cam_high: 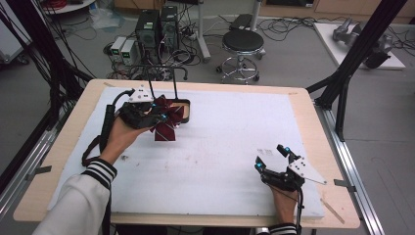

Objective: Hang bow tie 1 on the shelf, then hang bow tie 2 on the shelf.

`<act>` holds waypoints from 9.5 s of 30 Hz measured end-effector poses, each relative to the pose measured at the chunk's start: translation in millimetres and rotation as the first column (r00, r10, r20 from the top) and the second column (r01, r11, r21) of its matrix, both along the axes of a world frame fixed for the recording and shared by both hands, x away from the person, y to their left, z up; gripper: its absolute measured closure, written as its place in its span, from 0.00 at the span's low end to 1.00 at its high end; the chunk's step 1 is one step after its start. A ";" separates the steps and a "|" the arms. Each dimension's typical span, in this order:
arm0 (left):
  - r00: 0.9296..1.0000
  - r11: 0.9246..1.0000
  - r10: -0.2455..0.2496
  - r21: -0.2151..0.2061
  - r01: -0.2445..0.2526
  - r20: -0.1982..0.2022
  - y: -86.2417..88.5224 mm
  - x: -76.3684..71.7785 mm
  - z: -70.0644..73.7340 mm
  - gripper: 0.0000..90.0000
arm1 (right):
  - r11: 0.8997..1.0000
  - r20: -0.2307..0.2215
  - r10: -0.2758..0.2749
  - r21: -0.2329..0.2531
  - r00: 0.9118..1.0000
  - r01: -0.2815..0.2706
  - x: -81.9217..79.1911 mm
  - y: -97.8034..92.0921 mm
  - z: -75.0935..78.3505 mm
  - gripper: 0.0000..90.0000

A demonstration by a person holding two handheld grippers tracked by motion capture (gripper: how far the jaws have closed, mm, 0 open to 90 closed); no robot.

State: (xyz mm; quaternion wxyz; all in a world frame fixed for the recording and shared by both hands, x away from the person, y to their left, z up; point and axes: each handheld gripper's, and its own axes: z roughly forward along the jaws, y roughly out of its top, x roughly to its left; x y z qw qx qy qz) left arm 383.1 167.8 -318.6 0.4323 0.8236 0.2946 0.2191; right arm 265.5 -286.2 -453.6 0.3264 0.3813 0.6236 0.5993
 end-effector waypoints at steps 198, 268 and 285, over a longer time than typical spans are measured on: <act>0.958 0.953 0.281 0.133 -0.272 -0.054 126.6 100.4 -8.6 0.53 | 1.000 -0.008 -0.025 -0.011 1.000 0.025 0.8 1.5 0.4 0.10; 0.943 0.930 0.144 -0.366 -0.025 0.300 139.3 -92.7 -62.5 0.18 | 0.999 -0.003 -0.027 -0.018 1.000 0.027 0.1 2.3 0.3 0.10; 0.940 0.940 0.146 -0.339 -0.035 0.308 137.9 -94.4 -62.5 0.18 | 0.999 0.003 -0.030 -0.019 1.000 0.030 0.0 1.9 0.2 0.10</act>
